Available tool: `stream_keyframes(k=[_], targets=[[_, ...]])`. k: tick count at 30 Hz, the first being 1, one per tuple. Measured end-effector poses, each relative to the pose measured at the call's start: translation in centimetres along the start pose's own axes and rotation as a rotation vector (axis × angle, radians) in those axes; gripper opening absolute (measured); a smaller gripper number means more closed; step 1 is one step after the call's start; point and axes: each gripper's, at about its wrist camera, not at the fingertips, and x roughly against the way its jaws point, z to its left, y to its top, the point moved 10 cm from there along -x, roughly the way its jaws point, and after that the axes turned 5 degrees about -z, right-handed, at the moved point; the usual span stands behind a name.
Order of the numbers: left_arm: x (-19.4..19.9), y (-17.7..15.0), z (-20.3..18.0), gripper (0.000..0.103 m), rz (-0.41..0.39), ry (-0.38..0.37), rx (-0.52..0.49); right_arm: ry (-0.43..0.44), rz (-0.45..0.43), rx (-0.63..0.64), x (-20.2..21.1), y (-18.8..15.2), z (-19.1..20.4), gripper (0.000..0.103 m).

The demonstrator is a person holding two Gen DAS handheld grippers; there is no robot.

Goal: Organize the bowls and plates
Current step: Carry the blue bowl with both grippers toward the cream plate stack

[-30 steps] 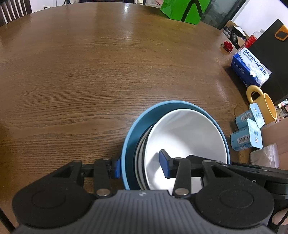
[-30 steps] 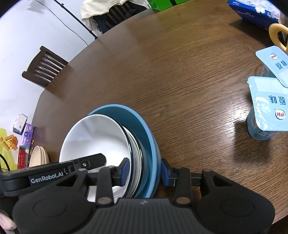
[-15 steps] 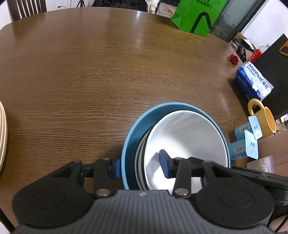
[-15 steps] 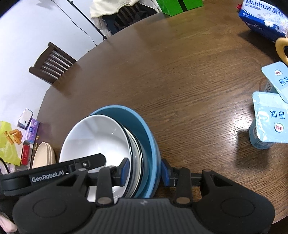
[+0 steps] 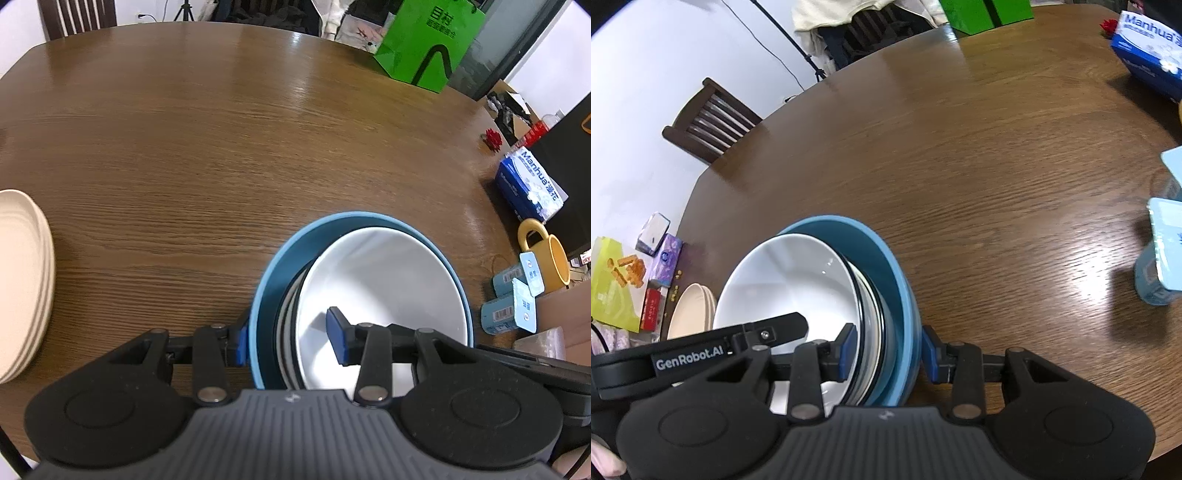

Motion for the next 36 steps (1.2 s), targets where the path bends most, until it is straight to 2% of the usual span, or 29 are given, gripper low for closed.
stream_keyframes(k=[17,36], targets=[[2.8,1.2,6.2,0.041,-0.036,0.033,0.064,0.035,0.018,0.061,-1.6,0.1,6.8,0.036],[5.3,1.6,10.7,0.041,-0.067,0.057,0.124,0.06,0.037,0.126,-2.6,-0.4,12.0,0.036]])
